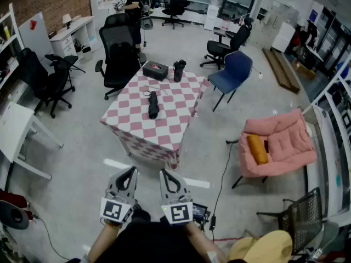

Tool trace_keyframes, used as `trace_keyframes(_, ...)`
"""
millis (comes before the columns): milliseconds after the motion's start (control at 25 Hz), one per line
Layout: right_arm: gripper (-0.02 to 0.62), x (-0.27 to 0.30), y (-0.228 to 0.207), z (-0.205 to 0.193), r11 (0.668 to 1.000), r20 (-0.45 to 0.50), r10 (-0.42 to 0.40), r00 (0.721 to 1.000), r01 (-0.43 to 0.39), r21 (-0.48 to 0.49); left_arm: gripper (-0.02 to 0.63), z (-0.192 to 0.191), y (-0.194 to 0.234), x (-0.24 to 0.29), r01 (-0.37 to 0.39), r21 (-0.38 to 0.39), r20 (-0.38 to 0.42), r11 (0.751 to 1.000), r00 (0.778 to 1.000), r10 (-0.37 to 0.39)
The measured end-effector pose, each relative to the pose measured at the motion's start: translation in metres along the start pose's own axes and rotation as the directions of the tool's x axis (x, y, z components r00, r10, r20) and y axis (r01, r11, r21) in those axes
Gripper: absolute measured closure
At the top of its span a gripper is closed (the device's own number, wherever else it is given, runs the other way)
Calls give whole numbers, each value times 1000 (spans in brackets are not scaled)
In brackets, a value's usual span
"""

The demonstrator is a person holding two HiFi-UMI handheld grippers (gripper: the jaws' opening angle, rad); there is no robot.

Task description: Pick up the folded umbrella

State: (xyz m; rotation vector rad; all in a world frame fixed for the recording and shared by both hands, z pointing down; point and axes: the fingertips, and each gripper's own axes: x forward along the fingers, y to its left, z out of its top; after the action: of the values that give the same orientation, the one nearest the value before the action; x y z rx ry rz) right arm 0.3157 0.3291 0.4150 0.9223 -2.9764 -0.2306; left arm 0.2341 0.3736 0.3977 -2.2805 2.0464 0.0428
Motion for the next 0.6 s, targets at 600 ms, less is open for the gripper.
trace_keyframes(600, 577, 60, 19, -2, 996, -14, -80, 997, 81, 31, 592, -3, 60, 13, 54, -20, 31, 998, 998, -53)
